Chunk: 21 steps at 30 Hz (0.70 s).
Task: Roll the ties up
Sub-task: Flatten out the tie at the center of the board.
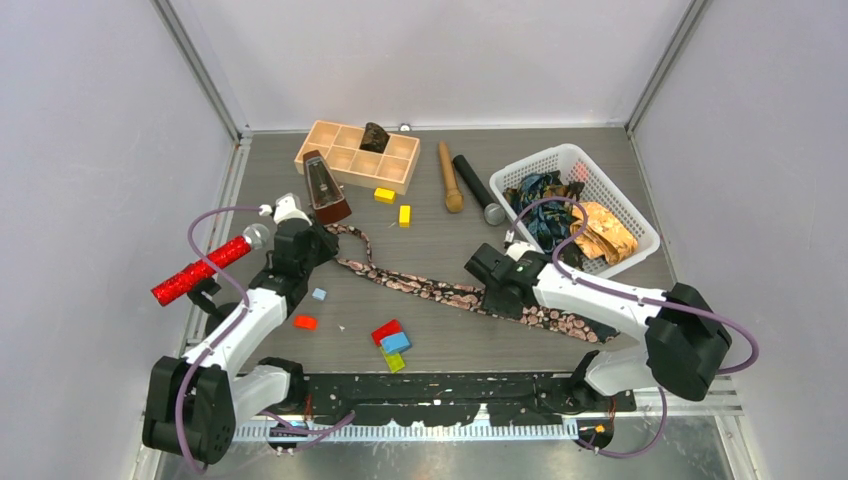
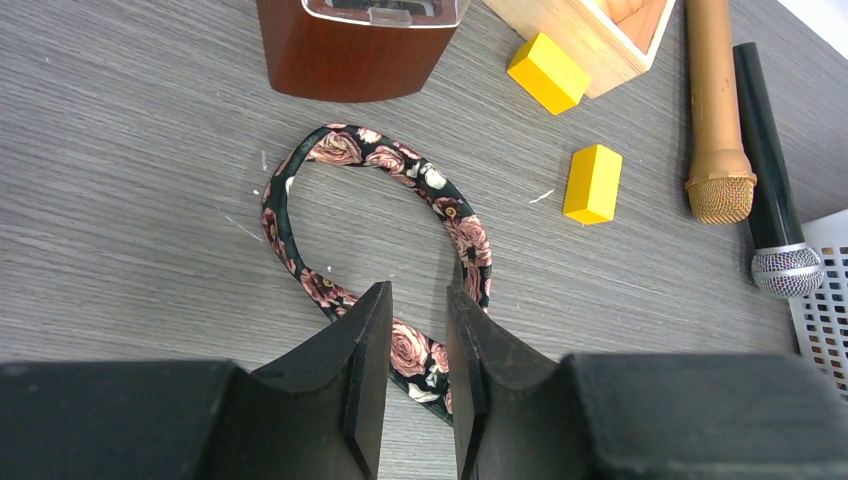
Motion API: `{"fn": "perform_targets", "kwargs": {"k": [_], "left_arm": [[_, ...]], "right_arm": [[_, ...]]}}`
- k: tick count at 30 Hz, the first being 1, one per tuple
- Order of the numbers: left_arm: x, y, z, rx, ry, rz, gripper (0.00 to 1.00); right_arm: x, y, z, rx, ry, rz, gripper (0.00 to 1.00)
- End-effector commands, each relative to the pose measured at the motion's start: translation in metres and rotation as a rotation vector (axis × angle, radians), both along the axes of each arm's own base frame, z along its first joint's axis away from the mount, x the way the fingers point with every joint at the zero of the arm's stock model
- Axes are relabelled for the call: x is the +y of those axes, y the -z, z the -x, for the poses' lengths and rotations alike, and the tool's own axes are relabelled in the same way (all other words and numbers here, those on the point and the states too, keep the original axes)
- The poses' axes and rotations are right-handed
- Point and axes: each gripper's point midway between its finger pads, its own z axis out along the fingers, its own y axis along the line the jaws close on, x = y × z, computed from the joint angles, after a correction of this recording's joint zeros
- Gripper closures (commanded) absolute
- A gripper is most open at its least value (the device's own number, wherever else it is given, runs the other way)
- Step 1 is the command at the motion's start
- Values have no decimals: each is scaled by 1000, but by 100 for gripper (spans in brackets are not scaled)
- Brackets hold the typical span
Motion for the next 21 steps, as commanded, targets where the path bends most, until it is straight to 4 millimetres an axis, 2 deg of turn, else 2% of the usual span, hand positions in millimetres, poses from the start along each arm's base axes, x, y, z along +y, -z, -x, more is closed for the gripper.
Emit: {"fn": "perform_targets", "kwargs": {"k": [1, 7, 16, 21], "left_arm": [[-1, -18, -6, -54, 6, 10, 71], [-2, -17, -7, -52, 9, 16, 71], [-4, -14, -10, -45, 14, 20, 72], [-3, -16, -10, -52, 11, 20, 72]], "right_arm": [[-3, 7, -5, 24, -48, -3, 57], [-19, 18, -4, 61, -52, 27, 57], [-27, 25, -11, 80, -84, 34, 58], [-30, 31, -13, 93, -87, 24, 62]]}}
